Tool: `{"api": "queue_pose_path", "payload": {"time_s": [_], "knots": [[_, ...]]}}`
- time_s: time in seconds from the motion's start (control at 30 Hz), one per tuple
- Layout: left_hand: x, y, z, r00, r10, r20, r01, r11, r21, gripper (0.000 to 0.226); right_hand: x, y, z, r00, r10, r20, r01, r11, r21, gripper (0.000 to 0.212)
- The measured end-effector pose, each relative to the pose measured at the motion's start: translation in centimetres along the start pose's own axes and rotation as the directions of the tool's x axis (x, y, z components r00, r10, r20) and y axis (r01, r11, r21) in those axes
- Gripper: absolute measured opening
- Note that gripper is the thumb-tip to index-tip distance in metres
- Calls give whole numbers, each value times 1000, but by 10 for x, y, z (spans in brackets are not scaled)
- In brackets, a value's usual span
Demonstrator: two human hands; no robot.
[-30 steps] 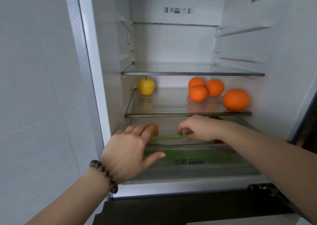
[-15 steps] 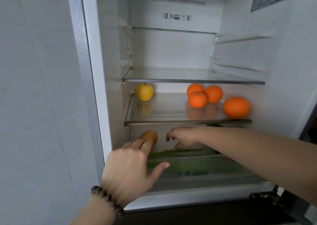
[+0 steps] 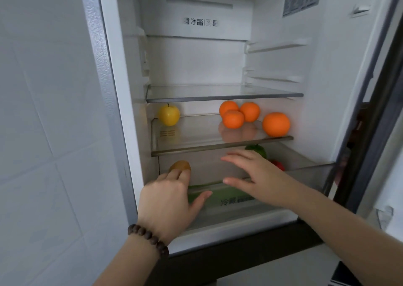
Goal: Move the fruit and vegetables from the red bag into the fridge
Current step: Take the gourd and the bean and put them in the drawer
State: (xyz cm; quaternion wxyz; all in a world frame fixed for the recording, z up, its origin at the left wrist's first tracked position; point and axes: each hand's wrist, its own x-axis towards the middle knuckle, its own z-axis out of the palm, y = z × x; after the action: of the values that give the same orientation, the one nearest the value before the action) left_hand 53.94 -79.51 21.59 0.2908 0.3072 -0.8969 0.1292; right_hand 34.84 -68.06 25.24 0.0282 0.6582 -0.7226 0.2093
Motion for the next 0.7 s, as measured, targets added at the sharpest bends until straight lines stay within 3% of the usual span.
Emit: {"api": "queue_pose_path", "payload": {"time_s": [0.17,0.3,0.5,0.63,0.7], "knots": [[-1,0,1,999,6,-44,-6,1000,3,64,-40,22,33,974,-8,-227,-57,959,-279,64],[-4,0,6,993,14,-117,-14,1000,5,60,-52,30,47,955,-34,-295,-71,938,-340,58],[-22,26,17,965,-165,-205,165,986,-16,70,-64,37,57,920,-29,-391,-81,961,-263,62],[-42,63,32,908,-360,-213,348,933,-96,94,-86,55,71,894,87,-439,-196,958,-210,78],[-48,82,43,858,-474,-200,448,879,-162,105,-90,64,75,854,207,-478,-288,952,-102,92]]}}
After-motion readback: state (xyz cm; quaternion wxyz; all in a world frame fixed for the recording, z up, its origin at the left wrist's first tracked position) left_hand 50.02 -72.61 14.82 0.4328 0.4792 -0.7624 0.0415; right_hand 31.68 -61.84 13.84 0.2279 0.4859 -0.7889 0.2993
